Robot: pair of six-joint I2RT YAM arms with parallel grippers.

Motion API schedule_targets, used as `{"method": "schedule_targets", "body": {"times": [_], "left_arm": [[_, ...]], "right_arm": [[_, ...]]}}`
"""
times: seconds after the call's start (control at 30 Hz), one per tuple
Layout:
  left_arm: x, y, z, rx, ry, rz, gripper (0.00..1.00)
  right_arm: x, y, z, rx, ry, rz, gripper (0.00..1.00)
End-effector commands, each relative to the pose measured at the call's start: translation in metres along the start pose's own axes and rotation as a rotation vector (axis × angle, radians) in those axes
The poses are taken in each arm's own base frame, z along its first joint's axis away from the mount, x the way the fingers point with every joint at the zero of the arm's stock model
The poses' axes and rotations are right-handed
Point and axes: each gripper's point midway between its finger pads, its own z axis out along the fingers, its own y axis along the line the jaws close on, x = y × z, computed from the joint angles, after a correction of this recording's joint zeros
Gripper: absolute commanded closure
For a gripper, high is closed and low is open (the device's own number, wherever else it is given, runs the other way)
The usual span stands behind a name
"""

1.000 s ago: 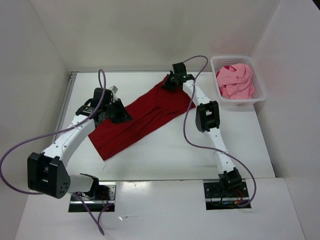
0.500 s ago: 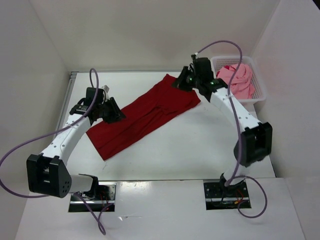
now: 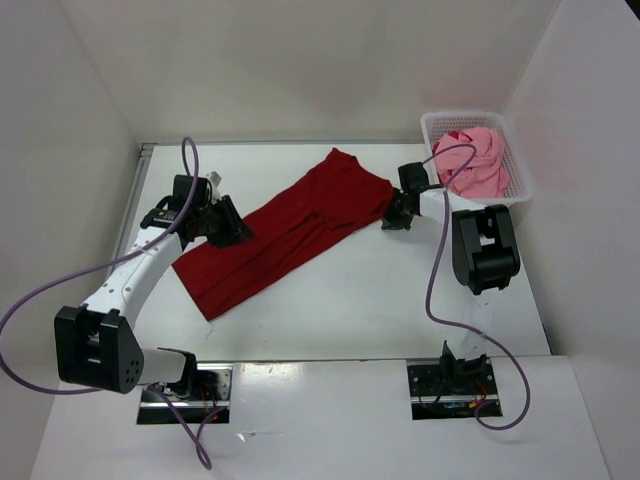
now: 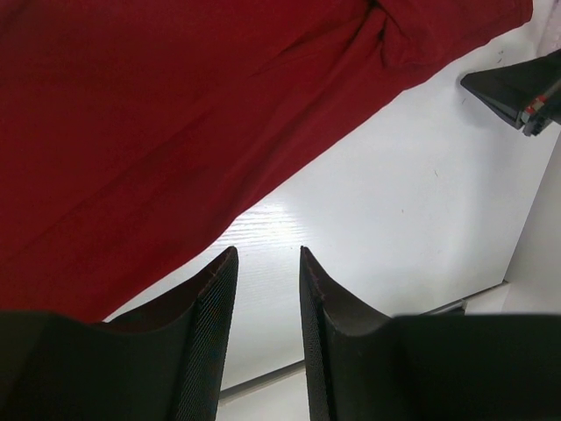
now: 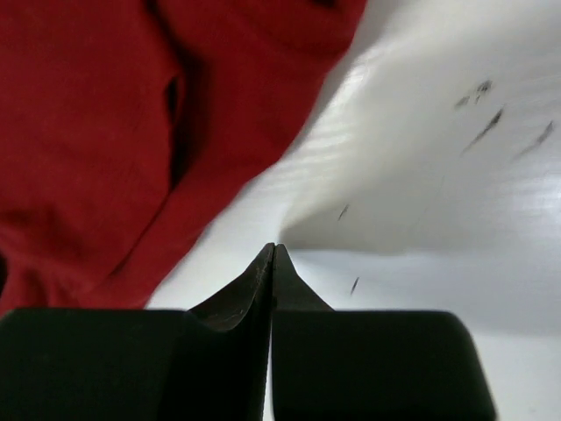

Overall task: Fold and stack the t-shirts
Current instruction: Rotate the tshirt 90 degrees

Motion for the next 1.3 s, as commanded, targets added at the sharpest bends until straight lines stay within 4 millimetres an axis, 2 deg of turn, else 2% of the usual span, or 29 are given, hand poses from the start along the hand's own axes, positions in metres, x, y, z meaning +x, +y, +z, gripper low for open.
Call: {"method": "schedule_targets", "body": {"times": [0.0, 0.07, 0.13, 0.17, 0.2, 0.23, 0.27, 0.3, 0.33, 0.37, 0.4, 0.43, 0.47, 0.53, 0.6, 0.63, 0.67, 0.7, 0.73, 0.77, 0.8, 0.83, 0.87, 0.93, 0.97, 1.03, 1.07, 1.17, 1.27], "left_arm": [[-0.004, -0.007, -0.004, 0.035, -0.008, 0.037, 0.58], [-0.004, -0.007, -0.004, 0.035, -0.008, 0.037, 0.58], [-0.004, -0.007, -0.004, 0.035, -0.008, 0.037, 0.58], [-0.004, -0.007, -0.004, 0.035, -0.008, 0.037, 0.58], [-0.003, -0.008, -0.004, 0.042, -0.003, 0.037, 0.58], [-0.003, -0.008, -0.004, 0.042, -0.003, 0.037, 0.58], [-0.003, -0.008, -0.004, 0.042, -0.003, 0.037, 0.58], [-0.003, -0.008, -0.004, 0.042, -0.003, 0.037, 0.58], [-0.004, -0.01, -0.007, 0.047, -0.01, 0.031, 0.58], [-0.004, -0.01, -0.007, 0.047, -0.01, 0.031, 0.58], [-0.004, -0.01, -0.007, 0.047, -0.01, 0.031, 0.58], [0.001, -0.012, -0.006, 0.047, 0.004, 0.036, 0.58], [0.001, -0.012, -0.006, 0.047, 0.004, 0.036, 0.58], [0.003, -0.014, -0.006, 0.051, 0.009, 0.043, 0.55], [0.004, -0.016, -0.008, 0.064, 0.007, 0.046, 0.54], [0.004, -0.016, -0.008, 0.064, 0.007, 0.046, 0.52], [0.003, -0.018, -0.01, 0.064, 0.007, 0.046, 0.52], [0.003, -0.017, -0.01, 0.064, 0.007, 0.055, 0.52], [0.003, -0.017, -0.01, 0.064, 0.007, 0.064, 0.51], [0.002, -0.016, -0.01, 0.056, 0.002, 0.064, 0.51], [-0.001, -0.012, -0.01, 0.051, -0.006, 0.065, 0.51], [-0.004, -0.009, -0.011, 0.045, -0.013, 0.055, 0.51], [-0.002, -0.004, -0.007, 0.027, -0.003, 0.048, 0.51], [-0.003, 0.001, -0.007, 0.011, -0.006, 0.048, 0.51], [-0.004, 0.005, -0.004, -0.006, -0.004, 0.044, 0.51], [-0.006, 0.008, -0.005, -0.01, -0.009, 0.047, 0.51], [-0.007, 0.009, -0.005, -0.018, -0.014, 0.047, 0.51], [-0.003, 0.01, -0.003, -0.015, -0.002, 0.044, 0.51], [0.0, 0.013, -0.002, -0.02, 0.007, 0.041, 0.51]], "right_arm": [[-0.03, 0.004, 0.015, 0.016, -0.078, -0.027, 1.0], [-0.04, 0.01, 0.023, 0.012, -0.084, -0.028, 1.0], [-0.041, 0.008, 0.042, 0.03, -0.059, -0.025, 1.0], [-0.056, 0.019, 0.042, 0.013, -0.083, -0.028, 1.0], [-0.054, 0.015, 0.059, 0.03, -0.06, -0.025, 1.0], [-0.056, 0.022, 0.064, 0.004, -0.043, -0.026, 1.0], [-0.081, 0.045, 0.062, -0.051, -0.087, -0.024, 1.0], [-0.085, 0.052, 0.064, -0.066, -0.077, -0.025, 1.0], [-0.084, 0.054, 0.078, -0.073, -0.047, -0.013, 1.0], [-0.116, 0.09, 0.064, -0.136, -0.121, -0.037, 1.0], [-0.114, 0.102, 0.061, -0.135, -0.102, -0.049, 1.0], [-0.118, 0.104, 0.069, -0.131, -0.096, -0.048, 1.0], [-0.143, 0.136, 0.045, -0.191, -0.163, -0.07, 0.98], [-0.15, 0.149, 0.02, -0.193, -0.184, -0.087, 0.93], [-0.154, 0.152, 0.001, -0.2, -0.217, -0.098, 0.75], [-0.13, 0.131, 0.015, -0.157, -0.159, -0.091, 0.69], [-0.135, 0.139, -0.021, -0.195, -0.209, -0.097, 0.63], [-0.128, 0.134, -0.029, -0.198, -0.213, -0.097, 0.55], [-0.099, 0.111, -0.014, -0.168, -0.167, -0.062, 0.53], [-0.097, 0.119, -0.047, -0.228, -0.2, -0.047, 0.53], [-0.072, 0.127, -0.052, -0.294, -0.151, -0.047, 0.51], [-0.035, 0.116, -0.04, -0.299, -0.086, -0.021, 0.51], [-0.002, 0.14, -0.054, -0.355, -0.052, -0.07, 0.53], [0.061, 0.151, -0.049, -0.382, 0.038, -0.099, 0.57], [0.108, 0.174, -0.056, -0.436, 0.108, -0.158, 0.57], [0.157, 0.181, -0.057, -0.47, 0.206, -0.165, 0.57], [0.181, 0.197, -0.059, -0.517, 0.235, -0.155, 0.55], [0.222, 0.207, -0.051, -0.524, 0.317, -0.173, 0.46], [0.233, 0.214, -0.035, -0.506, 0.336, -0.179, 0.45]]}}
